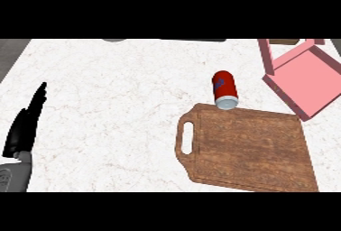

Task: Pick the cupcake from the cutting board and place it in the cardboard box

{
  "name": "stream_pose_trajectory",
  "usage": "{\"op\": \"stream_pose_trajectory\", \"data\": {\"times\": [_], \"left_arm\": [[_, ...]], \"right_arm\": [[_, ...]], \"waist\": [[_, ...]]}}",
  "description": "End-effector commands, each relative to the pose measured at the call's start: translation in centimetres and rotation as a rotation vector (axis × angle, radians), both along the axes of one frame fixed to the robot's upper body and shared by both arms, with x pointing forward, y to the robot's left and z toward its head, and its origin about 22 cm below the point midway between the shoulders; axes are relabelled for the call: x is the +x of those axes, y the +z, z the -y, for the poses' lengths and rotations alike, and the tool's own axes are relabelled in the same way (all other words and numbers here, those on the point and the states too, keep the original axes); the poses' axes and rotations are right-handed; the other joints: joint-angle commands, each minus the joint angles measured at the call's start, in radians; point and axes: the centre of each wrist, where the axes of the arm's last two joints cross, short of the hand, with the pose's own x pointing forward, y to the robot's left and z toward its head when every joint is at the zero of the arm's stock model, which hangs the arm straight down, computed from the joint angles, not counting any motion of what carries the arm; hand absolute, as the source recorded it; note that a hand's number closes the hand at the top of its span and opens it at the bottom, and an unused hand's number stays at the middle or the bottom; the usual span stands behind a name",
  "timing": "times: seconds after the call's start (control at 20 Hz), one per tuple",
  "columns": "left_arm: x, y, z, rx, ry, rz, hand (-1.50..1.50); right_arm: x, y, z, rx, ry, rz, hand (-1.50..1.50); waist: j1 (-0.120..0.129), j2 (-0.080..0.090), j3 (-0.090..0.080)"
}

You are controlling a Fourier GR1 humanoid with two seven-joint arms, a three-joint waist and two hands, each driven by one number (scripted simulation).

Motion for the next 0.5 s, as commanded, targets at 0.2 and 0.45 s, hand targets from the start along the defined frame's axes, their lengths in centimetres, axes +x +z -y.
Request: {"op": "stream_pose_trajectory", "data": {"times": [0.2,0.45], "left_arm": [[0.5,-0.4,0.0,0.002,0.002,0.005,0.00],[1.1,1.2,1.2,-0.017,-0.028,0.020,0.00]], "right_arm": [[3.1,-4.4,-5.7,-0.038,-0.028,-0.074,1.50],[2.5,-6.5,-4.9,0.038,-0.130,-0.157,-1.50]], "waist": [[0.009,0.009,0.001],[0.019,0.014,0.003]]}}
